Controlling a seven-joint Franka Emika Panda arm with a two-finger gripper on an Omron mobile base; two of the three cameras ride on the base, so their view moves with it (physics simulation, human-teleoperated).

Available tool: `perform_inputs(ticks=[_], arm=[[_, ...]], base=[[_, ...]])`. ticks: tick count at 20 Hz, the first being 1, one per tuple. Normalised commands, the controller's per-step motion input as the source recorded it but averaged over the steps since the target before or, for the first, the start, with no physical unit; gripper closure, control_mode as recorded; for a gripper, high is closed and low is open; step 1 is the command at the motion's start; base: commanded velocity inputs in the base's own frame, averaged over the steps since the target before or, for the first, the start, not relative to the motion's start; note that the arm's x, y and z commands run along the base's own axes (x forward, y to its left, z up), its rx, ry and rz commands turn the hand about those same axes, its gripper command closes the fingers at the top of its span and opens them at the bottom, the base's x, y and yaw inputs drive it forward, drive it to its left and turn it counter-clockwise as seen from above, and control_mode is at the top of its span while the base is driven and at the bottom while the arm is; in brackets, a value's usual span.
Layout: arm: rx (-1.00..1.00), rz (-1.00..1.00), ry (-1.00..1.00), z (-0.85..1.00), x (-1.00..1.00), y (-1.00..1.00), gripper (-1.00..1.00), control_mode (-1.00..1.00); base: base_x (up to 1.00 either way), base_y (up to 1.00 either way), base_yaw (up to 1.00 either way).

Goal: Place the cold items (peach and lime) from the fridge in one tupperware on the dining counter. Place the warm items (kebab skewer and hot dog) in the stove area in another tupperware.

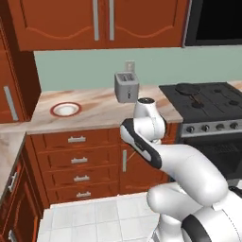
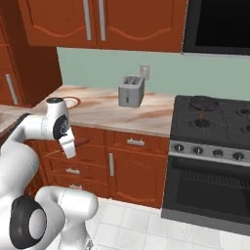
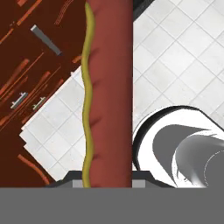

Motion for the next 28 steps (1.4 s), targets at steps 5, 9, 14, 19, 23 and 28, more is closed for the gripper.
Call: perform_inputs(ticks=[5, 9, 14, 19, 23, 28], arm=[[0.0, 0.0, 0.0, 0.0, 0.0, 0.0, 1.0, 1.0], [0.0, 0.0, 0.0, 0.0, 0.0, 0.0, 1.0, 1.0], [0.0, 0.0, 0.0, 0.0, 0.0, 0.0, 1.0, 1.0], [0.0, 0.0, 0.0, 0.0, 0.0, 0.0, 1.0, 1.0], [0.0, 0.0, 0.0, 0.0, 0.0, 0.0, 1.0, 1.0], [0.0, 0.0, 0.0, 0.0, 0.0, 0.0, 1.0, 1.0]], base=[[-1.0, -0.15, 0.38], [-1.0, 0.0, 0.42], [-1.0, 0.03, 0.47], [-0.9, 0.11, 0.51], [-0.86, 0.22, 0.53], [-0.85, 0.49, 0.46]])
